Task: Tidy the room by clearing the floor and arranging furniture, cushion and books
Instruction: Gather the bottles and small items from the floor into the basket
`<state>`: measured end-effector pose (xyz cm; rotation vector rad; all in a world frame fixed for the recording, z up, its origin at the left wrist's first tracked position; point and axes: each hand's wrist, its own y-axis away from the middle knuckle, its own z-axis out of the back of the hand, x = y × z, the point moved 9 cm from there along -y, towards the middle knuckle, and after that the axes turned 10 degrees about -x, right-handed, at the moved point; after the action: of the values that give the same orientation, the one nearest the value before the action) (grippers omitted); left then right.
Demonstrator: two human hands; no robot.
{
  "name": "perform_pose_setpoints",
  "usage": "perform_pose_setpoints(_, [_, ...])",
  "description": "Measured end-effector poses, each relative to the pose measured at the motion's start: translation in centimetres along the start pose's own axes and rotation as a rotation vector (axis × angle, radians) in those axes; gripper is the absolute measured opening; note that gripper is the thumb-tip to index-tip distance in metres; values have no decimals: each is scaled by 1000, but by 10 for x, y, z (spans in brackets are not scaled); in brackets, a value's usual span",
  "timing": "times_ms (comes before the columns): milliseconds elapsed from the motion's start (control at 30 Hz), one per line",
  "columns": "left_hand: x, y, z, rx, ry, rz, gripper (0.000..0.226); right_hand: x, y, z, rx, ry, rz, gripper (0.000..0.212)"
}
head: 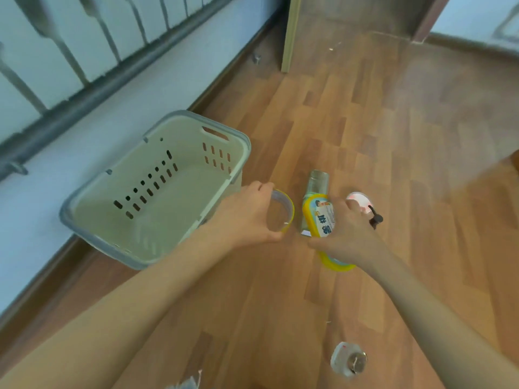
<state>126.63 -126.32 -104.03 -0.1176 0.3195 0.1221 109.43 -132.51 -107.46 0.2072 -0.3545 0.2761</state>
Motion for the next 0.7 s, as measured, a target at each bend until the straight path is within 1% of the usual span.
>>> perform_pose_setpoints(100, [31, 1, 39, -66, -18, 47, 90, 47, -13, 8, 3, -3, 90, 106])
perform_pose_setpoints(133, [42, 1, 53, -100, -30, 63, 87, 65, -18, 10, 2, -6, 127, 109])
perform_pose_setpoints(200, [62, 3, 77, -158, -63, 92, 80, 97, -27, 15, 10, -16, 172, 108])
perform_pose_setpoints(300, [91, 6, 103, -213, -123, 118, 82, 145, -39, 19, -4, -15, 266, 105])
perform_pose_setpoints(400, [123, 13, 112, -213, -187, 154, 82, 189, -51, 19, -50, 28, 373, 106])
perform_pose_setpoints(533, [162, 26, 109, -195, -229, 204, 85, 229, -66, 11, -74, 58, 458, 109])
perform_pose_setpoints(600, [179, 30, 104, -183, -231, 233, 83, 243, -72, 3, -74, 58, 475, 108])
perform_pose_setpoints(700, [200, 33, 95, -154, -228, 267, 75, 261, -80, -16, -50, 66, 492, 109])
